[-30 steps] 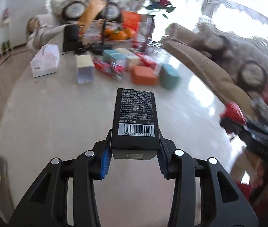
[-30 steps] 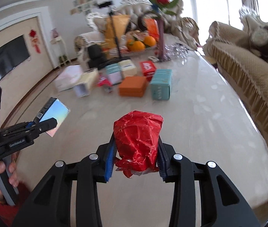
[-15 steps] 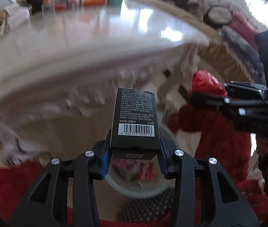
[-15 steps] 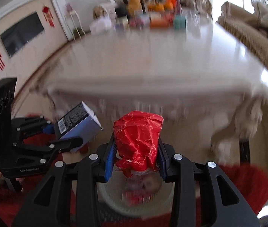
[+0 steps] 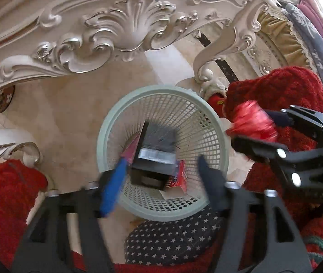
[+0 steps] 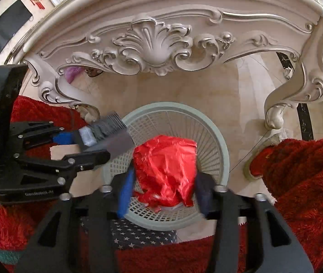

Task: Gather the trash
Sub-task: 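Carry the black box and red bag over the wastebasket and open both tools, then grasp the cream box with the left tool while the right tool grasps the light blue box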

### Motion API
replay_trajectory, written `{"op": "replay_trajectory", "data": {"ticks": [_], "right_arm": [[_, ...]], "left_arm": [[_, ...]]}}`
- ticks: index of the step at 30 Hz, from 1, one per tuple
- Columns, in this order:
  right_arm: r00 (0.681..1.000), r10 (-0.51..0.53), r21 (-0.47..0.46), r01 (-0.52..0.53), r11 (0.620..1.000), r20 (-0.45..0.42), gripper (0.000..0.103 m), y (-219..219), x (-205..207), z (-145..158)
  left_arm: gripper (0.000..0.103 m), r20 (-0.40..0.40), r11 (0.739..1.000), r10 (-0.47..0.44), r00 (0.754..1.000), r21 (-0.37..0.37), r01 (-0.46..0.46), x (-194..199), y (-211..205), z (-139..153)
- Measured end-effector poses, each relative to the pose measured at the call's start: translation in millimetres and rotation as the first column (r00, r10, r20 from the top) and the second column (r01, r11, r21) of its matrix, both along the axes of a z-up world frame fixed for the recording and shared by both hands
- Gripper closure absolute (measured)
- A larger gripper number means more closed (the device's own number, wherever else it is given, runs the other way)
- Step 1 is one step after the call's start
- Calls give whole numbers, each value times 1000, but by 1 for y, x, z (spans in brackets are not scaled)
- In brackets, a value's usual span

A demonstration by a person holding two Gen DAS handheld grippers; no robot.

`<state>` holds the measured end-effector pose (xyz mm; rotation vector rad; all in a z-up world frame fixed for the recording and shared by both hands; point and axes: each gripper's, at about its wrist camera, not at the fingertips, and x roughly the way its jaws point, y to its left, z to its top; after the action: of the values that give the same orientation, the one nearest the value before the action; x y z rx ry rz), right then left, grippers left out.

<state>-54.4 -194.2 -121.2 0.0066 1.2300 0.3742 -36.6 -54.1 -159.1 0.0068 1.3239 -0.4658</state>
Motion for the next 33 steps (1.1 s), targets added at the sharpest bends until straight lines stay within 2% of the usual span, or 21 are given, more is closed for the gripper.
{"op": "replay_trajectory", "data": {"ticks": [1, 6, 9, 13, 16, 20, 22, 24, 26, 30, 33], "right_arm": [[1000, -4, -6, 4, 1000, 1, 31, -1, -2, 0], [1000, -14, -11, 14, 1000, -16, 31, -6, -3, -4], [1000, -29, -11, 28, 1000, -4, 31, -8, -3, 1], [997, -47, -4, 47, 999, 55, 31, -11, -1, 21], [990, -61, 24, 58, 998, 127, 31, -15, 3, 48], [970, -83, 60, 72, 996, 227, 31, -18, 19, 86], [956, -88, 70, 71, 995, 280, 31, -19, 29, 104], [934, -93, 85, 68, 994, 346, 31, -21, 46, 126], [914, -109, 101, 76, 992, 391, 31, -24, 65, 144], [863, -167, 130, 119, 984, 476, 31, -30, 118, 175], [842, -208, 147, 154, 977, 498, 31, -33, 161, 185]], "left_arm": [[26, -1, 1000, 0, 1000, 8, 0, 0, -1, -1], [23, -8, 1000, 6, 1000, 23, -6, 2, -1, -1], [23, 20, 999, 22, 1000, 30, -23, 2, 5, 7], [23, 113, 998, 42, 993, 33, -46, 1, 15, 40], [23, 176, 996, 85, 981, 9, -88, 5, 29, 75], [23, 281, 984, 176, 944, -52, -168, 17, 52, 130], [23, 342, 977, 215, 915, -72, -203, 28, 62, 158], [17, 409, 972, 233, 882, -64, -227, 47, 71, 186], [16, 474, 964, 247, 845, -33, -263, 72, 76, 207], [16, 548, 924, 346, 761, -56, -379, 131, 99, 231], [16, 531, 885, 437, 726, -110, -452, 188, 119, 233]]}}
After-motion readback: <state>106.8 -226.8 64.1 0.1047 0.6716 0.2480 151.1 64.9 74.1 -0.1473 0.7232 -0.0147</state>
